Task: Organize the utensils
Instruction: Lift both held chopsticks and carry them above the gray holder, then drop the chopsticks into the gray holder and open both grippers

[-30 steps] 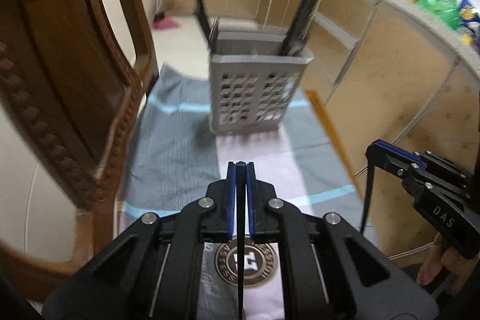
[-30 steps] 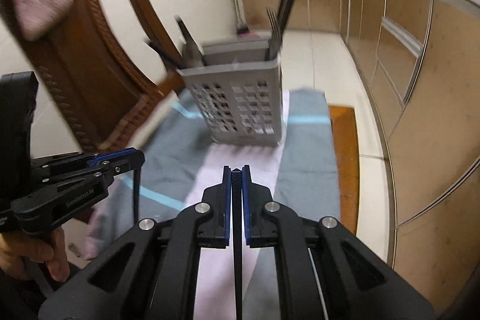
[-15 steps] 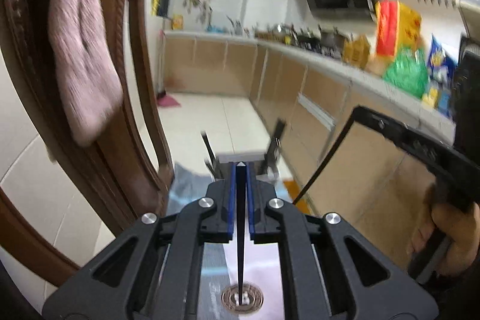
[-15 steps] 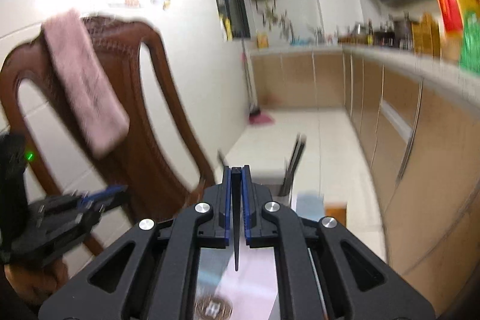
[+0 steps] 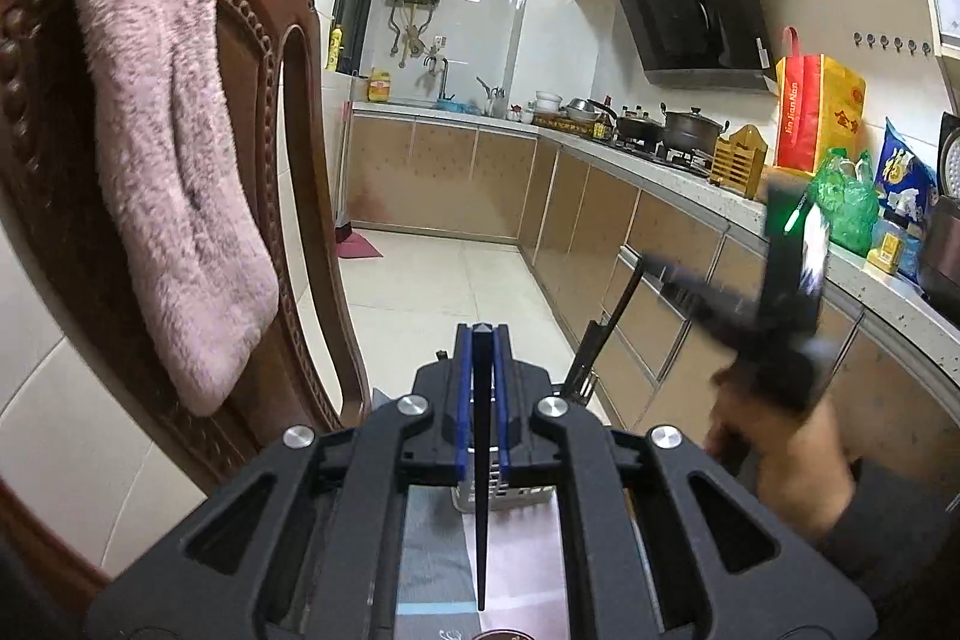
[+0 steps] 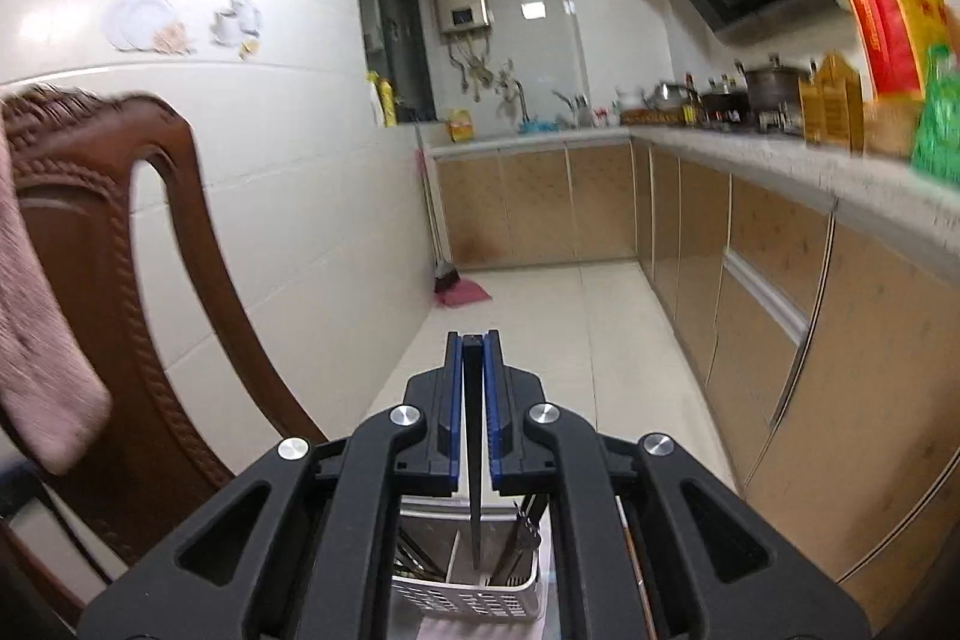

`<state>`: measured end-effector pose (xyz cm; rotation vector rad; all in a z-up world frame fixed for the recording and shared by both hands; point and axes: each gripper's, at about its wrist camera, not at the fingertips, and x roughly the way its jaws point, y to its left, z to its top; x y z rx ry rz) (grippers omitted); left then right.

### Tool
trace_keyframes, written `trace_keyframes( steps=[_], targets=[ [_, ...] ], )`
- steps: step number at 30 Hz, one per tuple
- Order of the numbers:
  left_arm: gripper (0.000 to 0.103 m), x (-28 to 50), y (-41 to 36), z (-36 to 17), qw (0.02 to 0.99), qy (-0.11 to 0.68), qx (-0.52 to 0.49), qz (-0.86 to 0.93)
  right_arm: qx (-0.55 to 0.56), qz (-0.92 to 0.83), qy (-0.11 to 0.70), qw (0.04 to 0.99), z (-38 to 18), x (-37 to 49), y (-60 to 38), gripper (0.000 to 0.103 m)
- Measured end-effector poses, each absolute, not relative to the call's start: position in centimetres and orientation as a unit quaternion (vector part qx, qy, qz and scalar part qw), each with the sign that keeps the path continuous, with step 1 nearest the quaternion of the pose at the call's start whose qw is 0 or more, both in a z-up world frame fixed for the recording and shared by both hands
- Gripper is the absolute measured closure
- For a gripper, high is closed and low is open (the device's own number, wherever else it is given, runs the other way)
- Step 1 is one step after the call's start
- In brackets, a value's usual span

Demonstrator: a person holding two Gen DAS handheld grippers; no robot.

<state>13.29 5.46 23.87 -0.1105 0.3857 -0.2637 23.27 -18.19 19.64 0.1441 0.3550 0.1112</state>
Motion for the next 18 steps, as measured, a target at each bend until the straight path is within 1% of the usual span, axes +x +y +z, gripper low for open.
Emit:
trace_keyframes(
  steps=[5, 7, 9, 10, 11, 13, 14, 16, 18],
  targets=[
    [0.097, 15.0, 4.8, 24.8, 0.973, 0.179, -0.056, -0.132, 0.113, 0.056, 0.240, 0.962, 13.4, 25.7, -19.3, 0.095],
    [0.097, 15.9, 4.6, 25.3, 0.974, 0.174, -0.061, -0.132, 0.127, 0.064, 0.248, 0.958, 12.0, 25.6, -19.6, 0.093],
    [0.097, 17.0, 4.5, 25.9, 0.973, 0.171, -0.071, -0.134, 0.139, 0.079, 0.256, 0.953, 11.3, 25.1, -20.1, 0.073],
    [0.097, 17.8, 4.4, 26.4, 0.972, 0.171, -0.081, -0.137, 0.141, 0.084, 0.258, 0.952, 11.2, 24.7, -20.2, 0.053],
    [0.097, 18.5, 4.5, 26.7, 0.972, 0.169, -0.089, -0.137, 0.141, 0.086, 0.254, 0.953, 11.4, 24.0, -20.4, 0.035],
    [0.097, 20.0, 4.3, 27.5, 0.973, 0.162, -0.099, -0.134, 0.140, 0.081, 0.217, 0.963, 12.0, 20.7, -21.5, 0.019],
    [0.097, 20.8, 4.2, 27.9, 0.973, 0.160, -0.104, -0.132, 0.138, 0.078, 0.202, 0.966, 12.0, 19.3, -22.0, 0.013],
    [0.097, 22.6, 3.7, 28.4, 0.973, 0.157, -0.107, -0.127, 0.133, 0.078, 0.177, 0.972, 11.8, 15.5, -23.0, 0.009],
    [0.097, 24.5, 3.1, 28.4, 0.975, 0.153, -0.107, -0.124, 0.128, 0.072, 0.172, 0.974, 10.4, 12.1, -24.2, 0.009]
  ],
)
